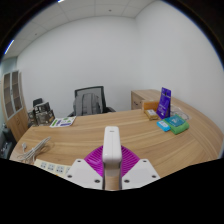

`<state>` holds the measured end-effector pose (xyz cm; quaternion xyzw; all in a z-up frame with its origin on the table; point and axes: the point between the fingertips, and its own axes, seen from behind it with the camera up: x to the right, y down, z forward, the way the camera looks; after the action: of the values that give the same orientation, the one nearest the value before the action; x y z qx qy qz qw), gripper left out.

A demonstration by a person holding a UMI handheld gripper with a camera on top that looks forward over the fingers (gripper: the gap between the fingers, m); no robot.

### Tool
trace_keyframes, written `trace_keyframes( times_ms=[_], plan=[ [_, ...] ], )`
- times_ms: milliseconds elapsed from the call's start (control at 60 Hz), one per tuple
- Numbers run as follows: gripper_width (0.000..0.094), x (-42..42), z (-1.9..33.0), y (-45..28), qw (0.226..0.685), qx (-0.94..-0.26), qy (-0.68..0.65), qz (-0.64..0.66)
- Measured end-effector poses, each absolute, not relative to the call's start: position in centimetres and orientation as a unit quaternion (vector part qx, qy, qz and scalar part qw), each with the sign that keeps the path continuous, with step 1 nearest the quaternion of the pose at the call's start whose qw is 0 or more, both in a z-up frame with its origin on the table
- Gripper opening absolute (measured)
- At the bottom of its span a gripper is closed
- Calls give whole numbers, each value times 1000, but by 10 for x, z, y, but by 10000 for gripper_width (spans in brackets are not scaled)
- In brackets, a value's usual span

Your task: Unplug charger

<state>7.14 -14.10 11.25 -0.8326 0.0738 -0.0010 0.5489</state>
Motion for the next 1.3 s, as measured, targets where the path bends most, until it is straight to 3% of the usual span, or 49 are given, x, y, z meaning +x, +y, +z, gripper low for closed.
trace_keyframes(
  times_ms=[117, 233, 283, 417, 617, 1050, 1300],
  plan=[
    [198, 93, 49, -154, 502, -858, 111, 10],
    [234, 108, 30, -166, 492, -856, 150, 46],
    [308, 118, 29, -171, 492, -855, 157, 49],
    [610, 153, 16, -186, 469, -866, 174, 15],
    [873, 188, 29, -206, 456, -877, 137, -68],
    [863, 112, 171, -338, 456, -874, 91, -137],
    [861, 45, 204, -429, 452, -878, 69, -145]
  ],
)
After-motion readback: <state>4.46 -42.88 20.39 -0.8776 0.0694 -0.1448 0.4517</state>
